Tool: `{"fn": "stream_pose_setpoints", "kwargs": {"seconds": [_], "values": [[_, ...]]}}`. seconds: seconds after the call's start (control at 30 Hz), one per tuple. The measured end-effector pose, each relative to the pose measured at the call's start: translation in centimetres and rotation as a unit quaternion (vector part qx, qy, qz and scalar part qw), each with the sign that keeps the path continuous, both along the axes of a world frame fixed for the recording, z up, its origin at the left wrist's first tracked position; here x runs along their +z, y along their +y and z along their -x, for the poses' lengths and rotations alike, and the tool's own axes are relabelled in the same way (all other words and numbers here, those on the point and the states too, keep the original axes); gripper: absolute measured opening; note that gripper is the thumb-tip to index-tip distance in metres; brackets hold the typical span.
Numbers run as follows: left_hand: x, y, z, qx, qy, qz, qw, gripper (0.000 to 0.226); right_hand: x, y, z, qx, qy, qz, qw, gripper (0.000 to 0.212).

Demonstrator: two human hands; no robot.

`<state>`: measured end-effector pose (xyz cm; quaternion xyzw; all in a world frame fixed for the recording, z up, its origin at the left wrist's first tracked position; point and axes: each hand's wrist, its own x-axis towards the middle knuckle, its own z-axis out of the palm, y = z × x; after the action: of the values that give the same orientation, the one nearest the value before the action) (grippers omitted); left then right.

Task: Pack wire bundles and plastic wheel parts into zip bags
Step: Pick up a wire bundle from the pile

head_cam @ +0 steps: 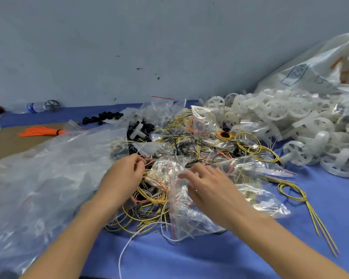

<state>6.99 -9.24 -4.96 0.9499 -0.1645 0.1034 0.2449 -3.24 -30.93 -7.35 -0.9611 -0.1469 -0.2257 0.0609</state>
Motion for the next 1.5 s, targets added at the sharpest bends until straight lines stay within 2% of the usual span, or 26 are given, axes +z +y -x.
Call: {"fn": "stream_pose_setpoints", "kwargs": {"seconds": [0.07, 0.1, 0.17, 0.23, 0.37, 0.63, 0.77, 0.87, 0.97, 1.07, 1.27, 1.33, 1.5], "values": [[-0.6, 1.6, -0.4, 0.015, 0.023, -0.032, 0.999, 0.02, -0.9, 1.5, -0.6, 0.081, 0.059, 0.048, 0.994, 0.056], [-0.9, 1.9, -0.5, 0.009, 0.03, -0.04, 0.999, 0.02, -1.4, 2.0, -0.8, 0.112, 0.079, 0.078, 0.987, 0.061], [-1.4, 2.0, -0.5, -0.01, 0.021, -0.048, 0.999, 0.021, -1.8, 2.3, -1.3, 0.139, 0.093, 0.123, 0.978, 0.049], [-1.6, 1.6, -0.2, -0.03, -0.018, -0.059, 0.998, 0.022, -1.9, 1.7, -1.4, 0.128, 0.069, 0.138, 0.98, 0.035], [-0.9, 0.8, 0.7, -0.098, -0.065, -0.085, 0.989, 0.017, -1.5, -0.6, -0.9, 0.094, 0.053, 0.129, 0.986, 0.025], [1.1, 0.3, 4.8, -0.247, 0.057, -0.177, 0.951, 0.024, -0.6, -4.4, 0.1, 0.023, 0.038, 0.071, 0.996, 0.003], [0.2, -0.5, 7.0, -0.297, 0.135, -0.22, 0.919, 0.054, 0.0, -6.0, 0.4, -0.012, 0.047, 0.057, 0.997, 0.006], [-1.9, -1.3, 8.3, -0.299, 0.069, -0.271, 0.912, 0.067, 0.1, -7.0, 0.7, -0.042, 0.05, 0.049, 0.997, 0.006], [-3.5, -2.5, 7.8, -0.266, -0.054, -0.303, 0.913, 0.059, 0.3, -8.0, 0.8, -0.075, 0.045, 0.027, 0.996, 0.01], [-4.1, -3.4, 6.3, -0.249, -0.128, -0.313, 0.907, 0.055, 0.4, -8.8, 0.8, -0.103, 0.045, 0.005, 0.994, 0.012], [-4.2, -4.1, 3.7, -0.267, -0.061, -0.287, 0.918, 0.065, 0.5, -9.6, 0.5, -0.104, 0.101, -0.021, 0.989, 0.012], [-4.0, -4.0, 3.3, -0.28, -0.051, -0.259, 0.923, 0.061, 0.4, -9.5, 0.5, -0.095, 0.126, -0.017, 0.987, 0.013], [-4.5, -5.0, 1.8, -0.252, -0.151, -0.283, 0.913, 0.047, 0.3, -9.3, 0.7, -0.075, 0.151, -0.013, 0.986, 0.019]]}}
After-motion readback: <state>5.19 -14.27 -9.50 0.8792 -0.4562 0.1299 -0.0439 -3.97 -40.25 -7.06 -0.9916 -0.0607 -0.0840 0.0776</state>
